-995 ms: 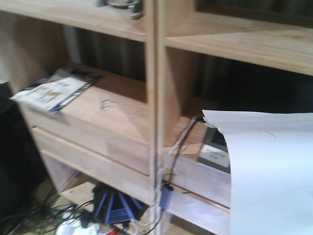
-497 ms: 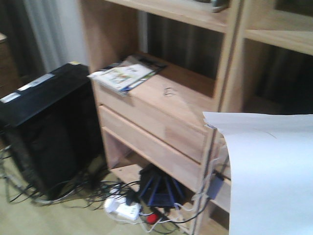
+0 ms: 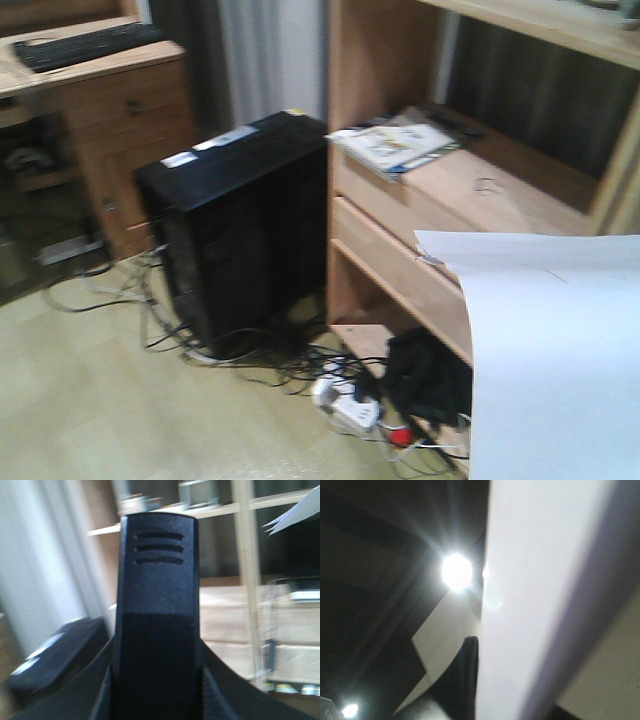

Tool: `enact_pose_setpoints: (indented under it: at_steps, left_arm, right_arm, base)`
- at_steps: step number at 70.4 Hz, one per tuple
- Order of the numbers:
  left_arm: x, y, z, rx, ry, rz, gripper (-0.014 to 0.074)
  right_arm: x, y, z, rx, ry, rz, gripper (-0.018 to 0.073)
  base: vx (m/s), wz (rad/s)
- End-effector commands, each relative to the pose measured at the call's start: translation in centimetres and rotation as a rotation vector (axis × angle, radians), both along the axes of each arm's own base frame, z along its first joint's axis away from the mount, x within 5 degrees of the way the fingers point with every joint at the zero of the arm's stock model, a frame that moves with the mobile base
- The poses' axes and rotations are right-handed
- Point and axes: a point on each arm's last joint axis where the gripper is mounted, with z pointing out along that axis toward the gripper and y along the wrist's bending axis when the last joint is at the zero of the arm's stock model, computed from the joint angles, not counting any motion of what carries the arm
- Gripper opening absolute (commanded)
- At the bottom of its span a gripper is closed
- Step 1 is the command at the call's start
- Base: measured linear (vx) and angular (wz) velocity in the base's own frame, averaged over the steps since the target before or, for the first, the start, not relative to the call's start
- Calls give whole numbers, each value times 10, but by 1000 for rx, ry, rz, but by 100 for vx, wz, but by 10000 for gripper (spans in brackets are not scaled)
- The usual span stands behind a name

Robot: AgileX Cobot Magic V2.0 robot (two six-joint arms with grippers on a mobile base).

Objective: Grab stapler and paper to desk for stapling
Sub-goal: 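Drive the base toward the wooden desk holding stapler and paper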

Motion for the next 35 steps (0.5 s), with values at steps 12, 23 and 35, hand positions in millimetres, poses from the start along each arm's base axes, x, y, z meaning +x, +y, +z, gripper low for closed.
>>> enact_pose_setpoints:
  at_steps: [12,23,35]
  left_arm:
    - [0,0,16,-67,-93,0,-6]
    - [0,0,16,-67,-93,0,-6]
    - [0,0,16,-67,-93,0,-6]
  right_arm:
    - [-2,0,9,9,-52,-2,-2]
    - [-2,0,9,9,-52,-2,-2]
    - [-2,0,9,9,-52,-2,-2]
  base:
    - [-8,57]
    - [-5,60]
    - [-3,62]
